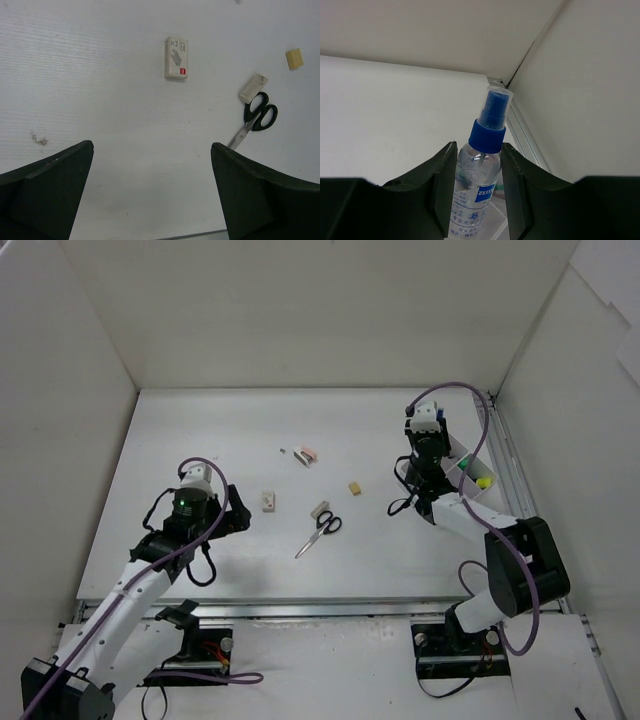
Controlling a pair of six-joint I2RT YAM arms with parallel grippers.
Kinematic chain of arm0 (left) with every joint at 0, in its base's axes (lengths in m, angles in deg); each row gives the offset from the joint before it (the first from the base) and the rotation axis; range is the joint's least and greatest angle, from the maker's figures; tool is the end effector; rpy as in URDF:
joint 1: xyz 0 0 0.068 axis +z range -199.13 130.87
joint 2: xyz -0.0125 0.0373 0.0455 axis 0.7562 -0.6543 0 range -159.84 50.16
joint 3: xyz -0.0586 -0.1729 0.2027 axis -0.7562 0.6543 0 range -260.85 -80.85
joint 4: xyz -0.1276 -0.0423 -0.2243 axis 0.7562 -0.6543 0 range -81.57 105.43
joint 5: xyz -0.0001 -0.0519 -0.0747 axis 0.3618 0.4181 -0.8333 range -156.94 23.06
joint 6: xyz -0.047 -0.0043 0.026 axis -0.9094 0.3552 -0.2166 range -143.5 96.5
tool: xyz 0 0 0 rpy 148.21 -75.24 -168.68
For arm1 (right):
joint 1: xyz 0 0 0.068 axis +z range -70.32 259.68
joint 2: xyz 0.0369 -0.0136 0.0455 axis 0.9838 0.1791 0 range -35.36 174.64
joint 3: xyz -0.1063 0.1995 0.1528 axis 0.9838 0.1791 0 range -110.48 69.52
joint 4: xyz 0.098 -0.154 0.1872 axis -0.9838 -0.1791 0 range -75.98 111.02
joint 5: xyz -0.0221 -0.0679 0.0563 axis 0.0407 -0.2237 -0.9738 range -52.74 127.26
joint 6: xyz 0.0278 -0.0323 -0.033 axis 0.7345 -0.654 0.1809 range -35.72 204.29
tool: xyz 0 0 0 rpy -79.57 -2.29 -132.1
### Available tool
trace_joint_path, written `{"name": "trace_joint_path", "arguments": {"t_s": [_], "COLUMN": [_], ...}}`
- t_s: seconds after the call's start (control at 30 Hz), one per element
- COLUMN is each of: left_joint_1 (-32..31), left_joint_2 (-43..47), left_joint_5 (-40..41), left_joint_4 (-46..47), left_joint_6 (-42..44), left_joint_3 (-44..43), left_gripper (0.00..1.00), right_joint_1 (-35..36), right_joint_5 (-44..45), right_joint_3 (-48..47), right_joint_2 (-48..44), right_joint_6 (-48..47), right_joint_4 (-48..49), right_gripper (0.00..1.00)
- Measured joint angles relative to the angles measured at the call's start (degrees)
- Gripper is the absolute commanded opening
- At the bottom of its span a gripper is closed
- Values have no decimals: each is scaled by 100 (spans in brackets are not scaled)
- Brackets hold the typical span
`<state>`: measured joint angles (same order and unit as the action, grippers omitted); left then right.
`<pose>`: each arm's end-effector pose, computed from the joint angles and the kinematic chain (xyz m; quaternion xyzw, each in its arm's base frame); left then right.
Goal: Sort the stationery into containers
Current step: Place the stationery in the storage box, then pick up the stationery from the center of the board.
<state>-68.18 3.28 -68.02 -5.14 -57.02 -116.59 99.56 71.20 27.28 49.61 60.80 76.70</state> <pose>0.1746 -0.0610 0.2602 -0.1054 0.8670 -0.2230 0.4330 0.3062 0.0896 0.2776 -0.0079 0.6379 -0.2052 0.7422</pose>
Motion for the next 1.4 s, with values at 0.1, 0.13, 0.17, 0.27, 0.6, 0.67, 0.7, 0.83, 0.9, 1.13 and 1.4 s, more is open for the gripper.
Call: {"name": "trace_joint_path", "arguments": {"t_s": [0.1,0.13,0.17,0.27,0.6,0.67,0.7,0.83,0.9,1.13,1.4], "left_joint_1": [-2,-2,-2,-2,-2,-2,-2,-2,-2,-2,-2], "left_joint_2": [-151,-192,-234,-385,-723,-748,-750,-763,-765,-695,-339], "left_joint_5": [103,127,142,177,195,197,197,197,199,247,289], "left_joint_4": [44,63,76,114,293,299,302,313,313,289,238], "left_joint_6": [0,0,0,0,2,0,0,0,0,-4,-4], "left_joint_3": [-81,-98,-116,-195,-282,-284,-284,-284,-284,-282,-282], "left_gripper": [99,99,100,100,99,99,100,100,99,99,99], "right_joint_1": [-278,-345,-420,-531,-590,-610,-629,-675,-682,-645,46], "right_joint_5": [-289,-348,-420,-592,-966,-914,-914,-911,-909,-769,-415], "right_joint_3": [-20,-28,-33,-33,293,326,337,448,487,695,754], "right_joint_2": [164,240,337,568,686,721,745,804,839,815,66], "right_joint_6": [-111,-144,-177,-236,-234,-219,-214,-214,-214,-203,-501], "right_joint_4": [236,332,433,553,798,824,844,866,879,898,903], "right_gripper": [0,0,0,0,3,5,6,15,24,66,98]}}
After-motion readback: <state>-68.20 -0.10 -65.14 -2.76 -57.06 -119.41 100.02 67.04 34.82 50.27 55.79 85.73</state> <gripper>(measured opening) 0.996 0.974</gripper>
